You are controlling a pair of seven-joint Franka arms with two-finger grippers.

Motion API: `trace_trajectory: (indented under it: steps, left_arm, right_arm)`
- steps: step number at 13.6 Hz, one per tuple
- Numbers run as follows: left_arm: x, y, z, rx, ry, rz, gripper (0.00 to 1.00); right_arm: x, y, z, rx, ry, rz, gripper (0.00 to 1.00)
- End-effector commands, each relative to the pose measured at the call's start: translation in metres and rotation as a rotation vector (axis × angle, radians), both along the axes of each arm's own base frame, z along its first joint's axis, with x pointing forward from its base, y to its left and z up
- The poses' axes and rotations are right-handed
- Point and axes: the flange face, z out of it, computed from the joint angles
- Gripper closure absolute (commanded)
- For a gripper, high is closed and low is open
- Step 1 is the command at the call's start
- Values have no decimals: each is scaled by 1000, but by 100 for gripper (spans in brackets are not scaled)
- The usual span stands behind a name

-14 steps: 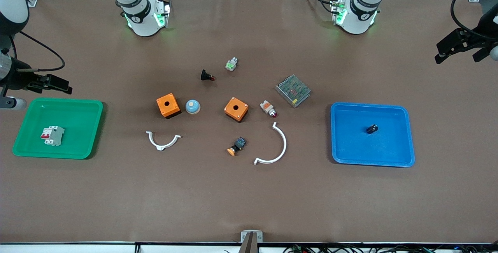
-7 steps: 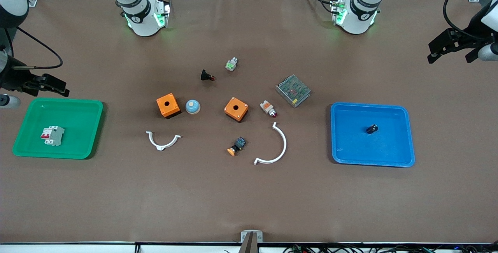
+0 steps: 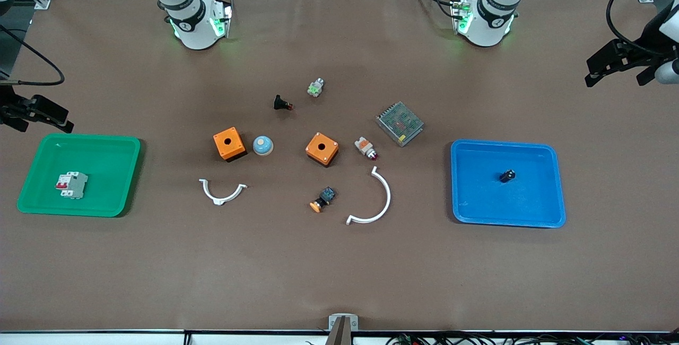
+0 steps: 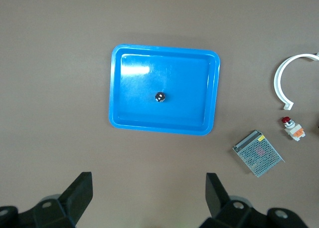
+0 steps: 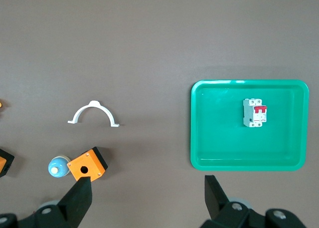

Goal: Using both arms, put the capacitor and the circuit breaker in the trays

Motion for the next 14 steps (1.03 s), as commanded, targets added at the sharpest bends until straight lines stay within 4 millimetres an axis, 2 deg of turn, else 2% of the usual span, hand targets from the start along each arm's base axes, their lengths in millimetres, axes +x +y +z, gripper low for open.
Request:
trace_trajectory:
  steps: [1,14]
  left_arm:
    - [-5,4,4,1,4,8,0]
    - [-2,9,12,14,-17,12,0]
  right_arm:
    - [0,0,7,4,-6,-3,0]
    - [0,2,8,4,-7,0,0]
